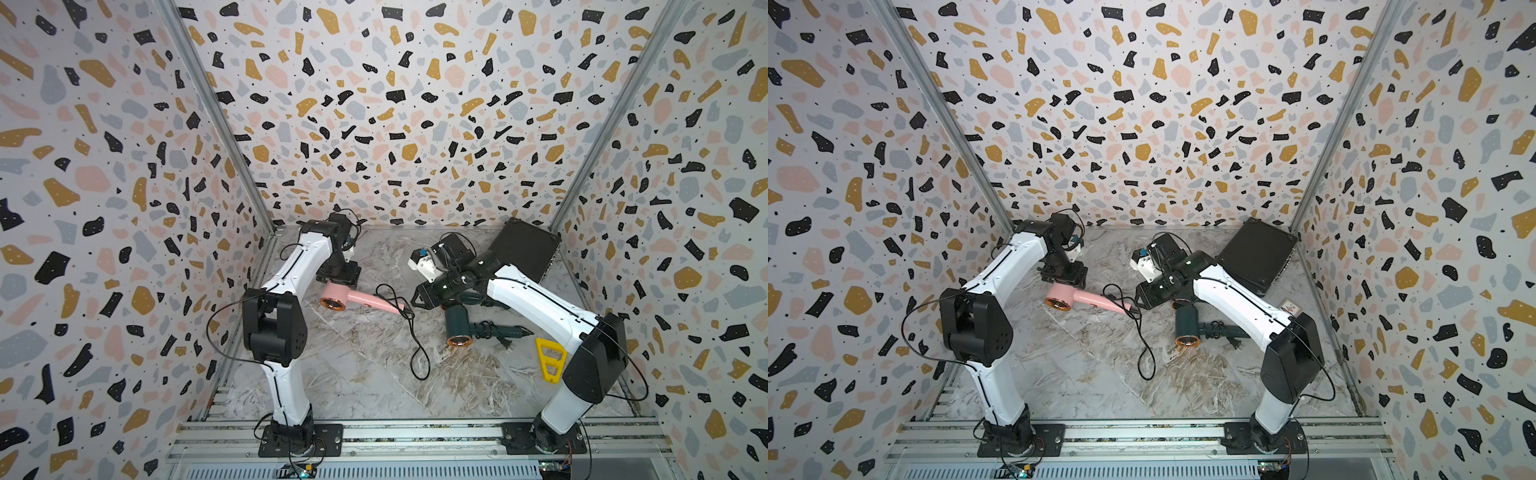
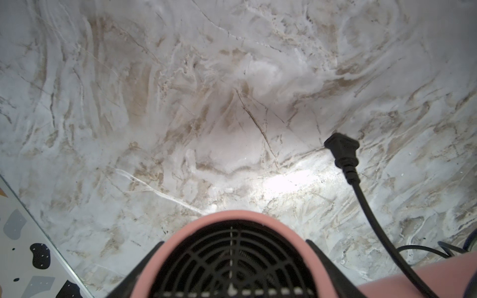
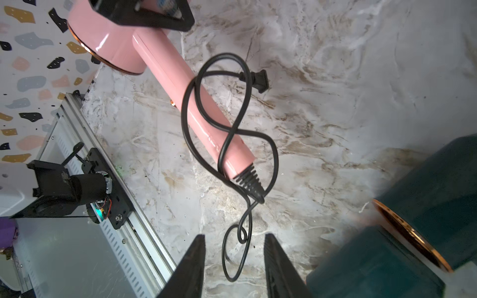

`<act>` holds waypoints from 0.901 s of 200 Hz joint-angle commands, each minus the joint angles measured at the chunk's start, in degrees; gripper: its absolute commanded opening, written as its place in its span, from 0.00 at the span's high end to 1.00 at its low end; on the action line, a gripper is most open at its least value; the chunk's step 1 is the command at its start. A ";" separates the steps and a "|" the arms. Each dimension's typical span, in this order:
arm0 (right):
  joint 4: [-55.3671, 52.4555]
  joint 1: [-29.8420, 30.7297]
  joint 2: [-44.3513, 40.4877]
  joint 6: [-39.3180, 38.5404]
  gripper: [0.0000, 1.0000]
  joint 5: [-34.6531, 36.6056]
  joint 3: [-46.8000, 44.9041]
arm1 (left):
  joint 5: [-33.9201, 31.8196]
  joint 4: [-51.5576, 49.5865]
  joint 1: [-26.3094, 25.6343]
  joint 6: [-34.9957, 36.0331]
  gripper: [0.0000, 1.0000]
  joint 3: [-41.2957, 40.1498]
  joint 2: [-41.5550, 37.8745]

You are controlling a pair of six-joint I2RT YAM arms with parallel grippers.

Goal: Wrap the cord around the hair dryer
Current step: Pick up the hair dryer from the center of the board, then adjust the power cord at the center of the board.

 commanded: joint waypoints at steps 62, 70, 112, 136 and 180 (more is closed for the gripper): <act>-3.53 6.76 6.35 -0.52 0.59 4.36 9.08 | -0.68 0.92 -1.03 -0.49 1.00 0.06 -1.08; -3.50 7.46 7.30 -0.74 0.59 4.53 9.69 | -0.56 0.92 -1.10 -0.45 1.00 0.14 -1.00; -1.66 9.05 11.29 -1.21 0.59 6.34 12.23 | -0.16 0.92 -1.20 -0.39 1.00 0.06 -1.28; -2.82 9.15 14.17 -2.34 0.61 10.22 15.15 | -0.11 0.99 -1.28 -0.31 1.00 -0.11 -1.61; -1.64 9.19 15.79 -4.61 0.79 13.70 17.30 | 0.37 1.13 -1.28 -0.32 1.00 -0.03 -1.83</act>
